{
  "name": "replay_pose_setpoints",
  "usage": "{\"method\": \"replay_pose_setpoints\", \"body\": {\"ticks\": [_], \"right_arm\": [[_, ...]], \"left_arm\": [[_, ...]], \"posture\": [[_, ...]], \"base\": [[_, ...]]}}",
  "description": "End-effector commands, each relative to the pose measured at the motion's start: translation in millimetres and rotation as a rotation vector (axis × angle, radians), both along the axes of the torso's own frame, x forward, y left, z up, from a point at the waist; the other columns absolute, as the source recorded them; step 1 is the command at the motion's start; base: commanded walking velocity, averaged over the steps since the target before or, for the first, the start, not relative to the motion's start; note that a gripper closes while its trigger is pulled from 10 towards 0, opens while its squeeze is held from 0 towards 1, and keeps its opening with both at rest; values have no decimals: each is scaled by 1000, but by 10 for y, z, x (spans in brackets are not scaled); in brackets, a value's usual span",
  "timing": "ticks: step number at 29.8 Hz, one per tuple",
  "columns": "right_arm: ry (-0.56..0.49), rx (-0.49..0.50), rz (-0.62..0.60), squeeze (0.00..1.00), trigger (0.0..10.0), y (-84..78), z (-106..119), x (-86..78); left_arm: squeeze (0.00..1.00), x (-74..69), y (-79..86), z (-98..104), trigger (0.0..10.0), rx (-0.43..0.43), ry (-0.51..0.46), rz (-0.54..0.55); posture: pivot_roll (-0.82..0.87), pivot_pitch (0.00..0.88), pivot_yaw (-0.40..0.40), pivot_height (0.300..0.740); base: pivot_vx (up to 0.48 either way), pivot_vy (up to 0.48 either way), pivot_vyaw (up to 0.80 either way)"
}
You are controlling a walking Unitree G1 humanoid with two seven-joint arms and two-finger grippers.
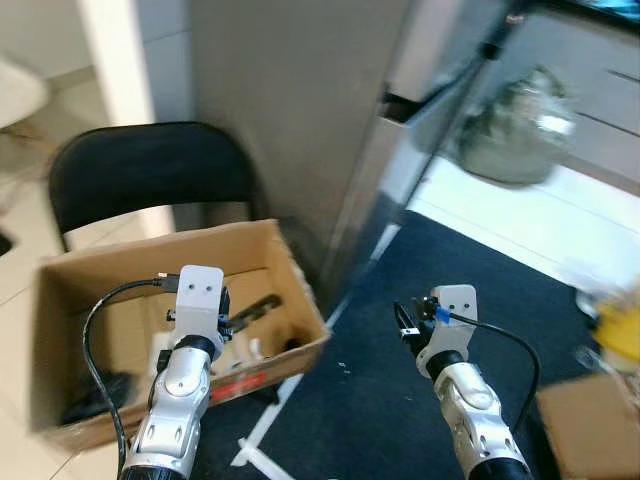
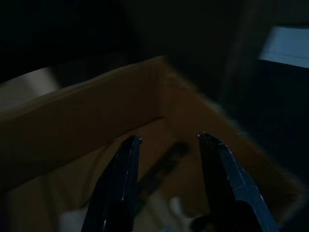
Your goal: Picking trash to rubbish bin
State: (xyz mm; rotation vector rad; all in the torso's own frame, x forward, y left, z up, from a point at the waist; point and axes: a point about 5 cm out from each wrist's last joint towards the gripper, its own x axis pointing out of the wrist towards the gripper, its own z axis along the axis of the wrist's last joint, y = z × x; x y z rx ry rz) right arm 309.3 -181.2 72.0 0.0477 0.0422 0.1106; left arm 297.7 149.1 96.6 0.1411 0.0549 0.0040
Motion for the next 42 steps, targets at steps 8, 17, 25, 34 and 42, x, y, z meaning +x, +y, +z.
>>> {"method": "replay_pose_setpoints", "body": {"ticks": [8, 17, 25, 34, 42], "right_arm": [[43, 2, -15, 0, 10000, -19, -73, -55], [43, -6, -40, 0, 10000, -43, -69, -63], [51, -16, -68, 0, 10000, -92, -85, -82], [48, -41, -64, 0, 10000, -89, -42, -45], [60, -55, -77, 0, 10000, -111, -70, -67]], "left_arm": [[0, -34, -2, -48, 10000, 13, 20, 1], [0, -9, -3, -45, 10000, 30, 29, -31], [0, 50, -61, -42, 10000, 18, 31, -52], [0, 17, -106, -68, 10000, 4, 40, -72], [0, 1, -108, -109, 10000, 13, 61, -76]], "posture": [[17, 114, -91, 740], [4, 117, -58, 740], [8, 82, -77, 740], [2, 80, -80, 740], [0, 80, -82, 740]], "base": [[0, 0, -800], [0, 0, -800], [0, 0, -800], [0, 0, -800], [0, 0, -800]]}}
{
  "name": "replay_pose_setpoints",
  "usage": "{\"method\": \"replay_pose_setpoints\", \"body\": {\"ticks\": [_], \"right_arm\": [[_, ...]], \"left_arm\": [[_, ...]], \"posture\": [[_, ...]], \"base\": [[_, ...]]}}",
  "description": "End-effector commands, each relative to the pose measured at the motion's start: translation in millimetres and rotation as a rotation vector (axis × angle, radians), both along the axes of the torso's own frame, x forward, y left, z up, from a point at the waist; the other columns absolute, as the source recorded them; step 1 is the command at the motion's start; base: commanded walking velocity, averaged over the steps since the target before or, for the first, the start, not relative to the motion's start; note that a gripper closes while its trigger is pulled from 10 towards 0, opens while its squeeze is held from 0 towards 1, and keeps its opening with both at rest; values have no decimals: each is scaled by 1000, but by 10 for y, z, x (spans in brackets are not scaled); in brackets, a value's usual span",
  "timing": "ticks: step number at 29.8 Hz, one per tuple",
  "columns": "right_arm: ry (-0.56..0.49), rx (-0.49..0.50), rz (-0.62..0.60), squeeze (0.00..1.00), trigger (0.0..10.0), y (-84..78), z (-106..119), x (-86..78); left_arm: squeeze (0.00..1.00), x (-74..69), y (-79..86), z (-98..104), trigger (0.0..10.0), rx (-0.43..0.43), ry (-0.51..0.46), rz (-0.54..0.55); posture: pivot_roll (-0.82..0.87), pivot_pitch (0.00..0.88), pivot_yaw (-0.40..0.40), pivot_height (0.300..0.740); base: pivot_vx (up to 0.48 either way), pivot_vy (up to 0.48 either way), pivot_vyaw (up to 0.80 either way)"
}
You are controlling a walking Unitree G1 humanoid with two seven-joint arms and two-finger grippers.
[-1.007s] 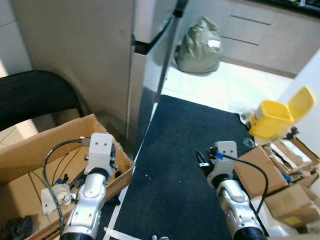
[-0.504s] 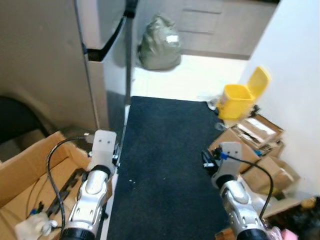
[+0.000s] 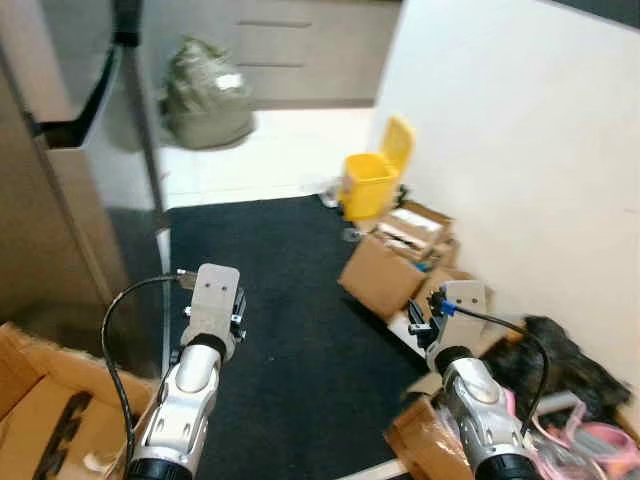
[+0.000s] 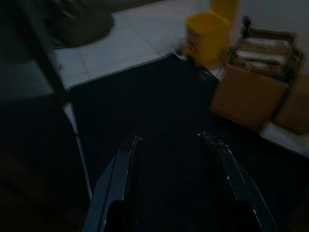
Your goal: Picking trash to rubbish bin
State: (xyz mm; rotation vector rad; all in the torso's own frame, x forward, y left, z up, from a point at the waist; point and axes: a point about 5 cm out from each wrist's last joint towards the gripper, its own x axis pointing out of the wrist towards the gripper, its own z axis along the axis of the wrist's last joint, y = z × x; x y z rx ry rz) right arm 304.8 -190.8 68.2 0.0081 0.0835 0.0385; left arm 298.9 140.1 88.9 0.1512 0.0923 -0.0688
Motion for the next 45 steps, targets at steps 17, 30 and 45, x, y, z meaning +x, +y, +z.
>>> {"method": "replay_pose_setpoints", "body": {"ticks": [17, 30, 45], "right_arm": [[31, -15, -31, 0, 10000, -38, -53, -55], [34, -12, -38, 0, 10000, -25, -49, -35], [43, 0, -36, 0, 10000, 4, -59, -34]], "left_arm": [[0, -18, -17, -35, 10000, -15, 22, -1], [0, 23, -40, 1, 10000, -13, 12, -17], [0, 27, -58, -6, 10000, -7, 17, -33]], "posture": [[-7, 98, -78, 740], [2, 101, -77, 740], [0, 101, -76, 740]], "base": [[0, 0, -800], [0, 0, -800], [0, 0, -800]]}}
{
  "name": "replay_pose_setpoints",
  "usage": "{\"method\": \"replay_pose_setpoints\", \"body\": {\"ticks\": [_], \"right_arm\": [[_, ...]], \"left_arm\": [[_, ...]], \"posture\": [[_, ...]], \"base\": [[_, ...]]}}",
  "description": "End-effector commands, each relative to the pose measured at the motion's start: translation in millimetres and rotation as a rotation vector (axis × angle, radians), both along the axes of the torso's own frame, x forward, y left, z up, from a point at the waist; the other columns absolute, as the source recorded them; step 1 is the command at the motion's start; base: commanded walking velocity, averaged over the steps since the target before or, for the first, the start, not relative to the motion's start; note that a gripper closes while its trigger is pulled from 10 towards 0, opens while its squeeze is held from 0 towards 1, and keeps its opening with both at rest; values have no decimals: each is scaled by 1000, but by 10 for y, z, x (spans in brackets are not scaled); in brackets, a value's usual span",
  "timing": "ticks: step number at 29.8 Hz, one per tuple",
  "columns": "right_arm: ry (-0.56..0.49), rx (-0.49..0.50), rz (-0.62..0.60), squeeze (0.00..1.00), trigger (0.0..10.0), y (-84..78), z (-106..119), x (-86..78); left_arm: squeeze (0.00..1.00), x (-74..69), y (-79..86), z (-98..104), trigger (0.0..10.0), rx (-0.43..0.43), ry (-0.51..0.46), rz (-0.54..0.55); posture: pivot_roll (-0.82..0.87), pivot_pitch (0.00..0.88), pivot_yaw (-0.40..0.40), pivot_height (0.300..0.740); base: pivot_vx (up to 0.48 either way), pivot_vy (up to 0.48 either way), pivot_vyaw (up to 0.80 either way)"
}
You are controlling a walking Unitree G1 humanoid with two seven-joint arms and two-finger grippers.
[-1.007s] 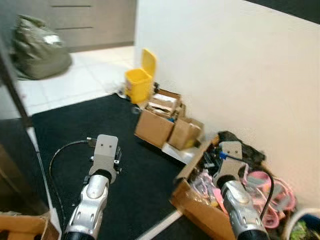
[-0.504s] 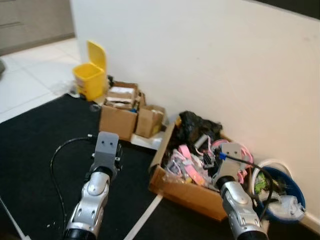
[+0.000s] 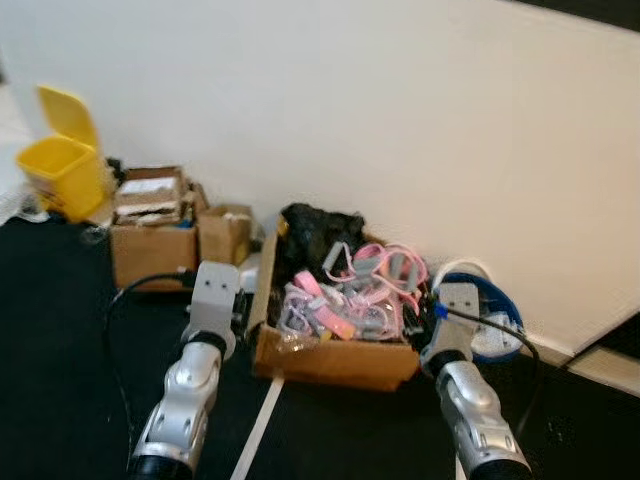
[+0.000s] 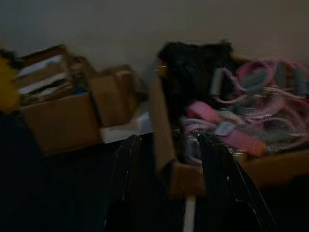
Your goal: Picking trash to rubbish bin
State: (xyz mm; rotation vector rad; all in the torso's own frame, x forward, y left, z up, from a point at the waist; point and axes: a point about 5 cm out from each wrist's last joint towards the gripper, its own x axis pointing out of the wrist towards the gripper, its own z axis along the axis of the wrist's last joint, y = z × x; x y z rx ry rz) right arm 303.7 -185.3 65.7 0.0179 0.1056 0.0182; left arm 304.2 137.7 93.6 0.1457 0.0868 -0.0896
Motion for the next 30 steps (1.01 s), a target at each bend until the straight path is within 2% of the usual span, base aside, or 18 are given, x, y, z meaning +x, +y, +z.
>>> {"method": "replay_pose_setpoints", "body": {"ticks": [1, 30], "right_arm": [[21, -8, -14, 0, 10000, -50, -34, -24], [25, -23, -24, 0, 10000, -74, -52, -37]], "left_arm": [[0, -27, -33, -56, 10000, -1, 22, -11], [0, -26, -63, -68, 10000, -2, 28, -26]], "posture": [[0, 102, -76, 740], [-5, 106, -78, 740]], "base": [[0, 0, -800], [0, 0, -800]]}}
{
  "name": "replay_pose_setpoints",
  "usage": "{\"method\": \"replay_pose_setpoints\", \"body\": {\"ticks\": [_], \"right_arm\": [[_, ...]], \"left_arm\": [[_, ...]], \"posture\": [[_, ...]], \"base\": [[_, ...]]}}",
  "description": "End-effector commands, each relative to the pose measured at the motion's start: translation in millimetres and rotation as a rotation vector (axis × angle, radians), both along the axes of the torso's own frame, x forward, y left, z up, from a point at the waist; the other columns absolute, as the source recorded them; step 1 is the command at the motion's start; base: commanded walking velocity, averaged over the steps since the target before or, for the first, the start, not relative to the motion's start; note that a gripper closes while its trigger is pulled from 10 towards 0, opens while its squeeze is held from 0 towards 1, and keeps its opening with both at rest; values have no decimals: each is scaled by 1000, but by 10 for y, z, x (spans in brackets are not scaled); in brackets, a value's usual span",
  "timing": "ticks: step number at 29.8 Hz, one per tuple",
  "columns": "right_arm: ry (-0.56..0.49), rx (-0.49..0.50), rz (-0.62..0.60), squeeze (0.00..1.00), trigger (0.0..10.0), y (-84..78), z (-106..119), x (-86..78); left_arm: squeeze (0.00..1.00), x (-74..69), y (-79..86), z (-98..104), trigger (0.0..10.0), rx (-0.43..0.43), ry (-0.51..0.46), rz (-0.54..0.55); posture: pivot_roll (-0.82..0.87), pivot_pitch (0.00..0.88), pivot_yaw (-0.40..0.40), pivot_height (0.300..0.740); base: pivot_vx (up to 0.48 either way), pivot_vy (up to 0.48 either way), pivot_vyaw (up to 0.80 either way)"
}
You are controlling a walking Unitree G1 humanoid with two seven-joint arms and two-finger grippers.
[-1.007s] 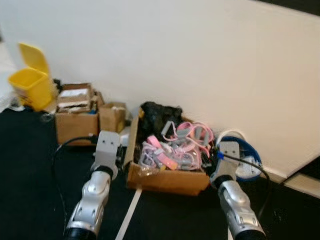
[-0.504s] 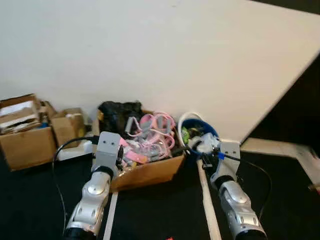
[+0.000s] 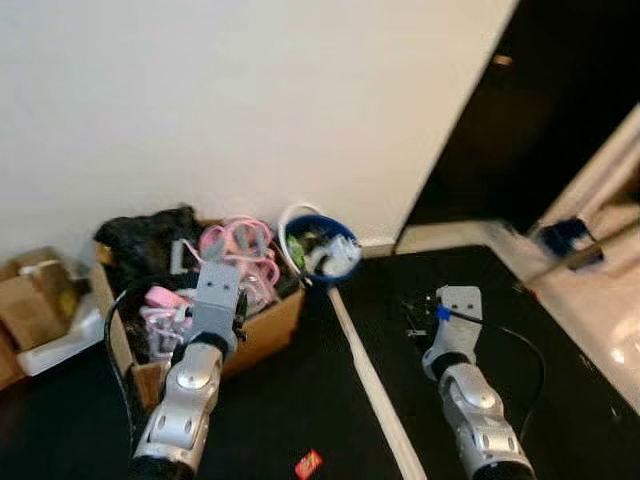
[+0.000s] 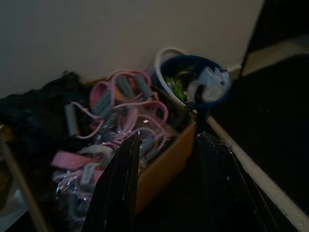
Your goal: Picking trash to rubbish bin
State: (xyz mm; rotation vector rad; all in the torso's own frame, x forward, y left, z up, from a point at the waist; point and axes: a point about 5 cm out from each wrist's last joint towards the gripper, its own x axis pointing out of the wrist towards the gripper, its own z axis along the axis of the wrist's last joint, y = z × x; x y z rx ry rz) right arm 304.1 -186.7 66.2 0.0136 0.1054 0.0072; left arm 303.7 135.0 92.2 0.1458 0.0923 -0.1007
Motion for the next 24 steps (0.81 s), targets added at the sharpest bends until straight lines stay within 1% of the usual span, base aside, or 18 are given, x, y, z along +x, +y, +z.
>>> {"method": "replay_pose_setpoints", "body": {"ticks": [1, 24], "right_arm": [[25, -17, -13, 0, 10000, -58, -59, -43], [35, -25, -20, 0, 10000, -77, -73, -62]], "left_arm": [[0, -22, -40, -53, 10000, -3, 22, -16], [0, -35, -69, -71, 10000, -11, 29, -33]], "posture": [[-6, 107, -78, 740], [-10, 107, -81, 740]], "base": [[0, 0, -800], [0, 0, -800]]}}
